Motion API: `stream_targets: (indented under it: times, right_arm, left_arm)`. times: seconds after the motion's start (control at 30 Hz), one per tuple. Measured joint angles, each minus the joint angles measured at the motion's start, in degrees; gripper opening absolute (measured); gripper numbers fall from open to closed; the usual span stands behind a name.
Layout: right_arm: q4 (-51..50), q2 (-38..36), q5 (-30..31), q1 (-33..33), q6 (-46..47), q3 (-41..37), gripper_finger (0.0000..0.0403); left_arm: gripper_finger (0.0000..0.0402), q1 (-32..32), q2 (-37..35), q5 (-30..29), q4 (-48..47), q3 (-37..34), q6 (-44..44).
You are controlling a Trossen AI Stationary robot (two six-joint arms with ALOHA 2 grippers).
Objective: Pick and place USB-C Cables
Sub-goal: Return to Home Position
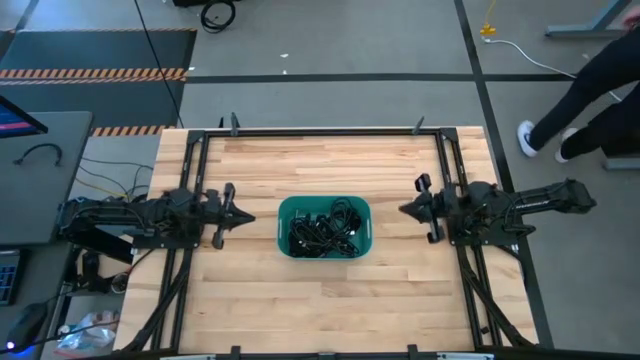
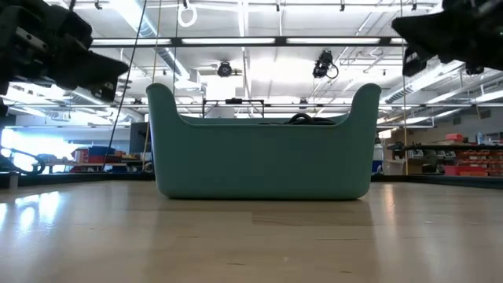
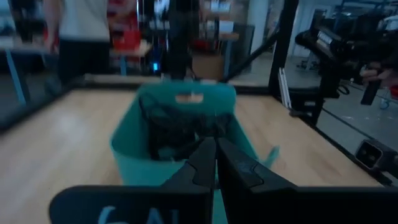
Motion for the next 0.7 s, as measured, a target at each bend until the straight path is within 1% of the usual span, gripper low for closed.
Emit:
stream_targets:
  times: [0.07, 0.13, 0.27, 0.47, 0.6, 0.7]
  right_arm:
    - [-1.88, -0.02, -4.6, 0.0, -5.04, 0.02, 0.0016]
    - [-6.35, 0.02, -6.73, 0.02, -6.99, 0.02, 0.0015]
    - [-13.17, 0.02, -6.66, 0.0, -4.8, 0.02, 0.0015]
    - [-13.05, -1.3, -5.87, -0.55, -8.05, 0.02, 0.0016]
    - [-13.94, -5.27, -6.06, -1.17, -9.26, 0.02, 0.0016]
    - [-17.68, -9.39, -6.07, -1.27, -10.71, 0.02, 0.0016]
  left_arm:
    - [0.0021, 0.0, -0.02, 0.03, 2.86, 0.0, 3.1]
    - [0.002, 0.0, -0.02, 0.0, 5.55, 0.0, 6.3]
    - [0.002, 0.02, -0.02, 0.0, 6.39, 0.0, 8.96]
    - [0.0021, 0.04, -0.02, 0.01, 2.43, 0.0, 7.62]
    - [0.002, 0.04, -0.02, 0.04, 3.19, 0.02, 7.87]
    - [0.0021, 0.04, -0.02, 2.02, 3.25, 0.0, 7.88]
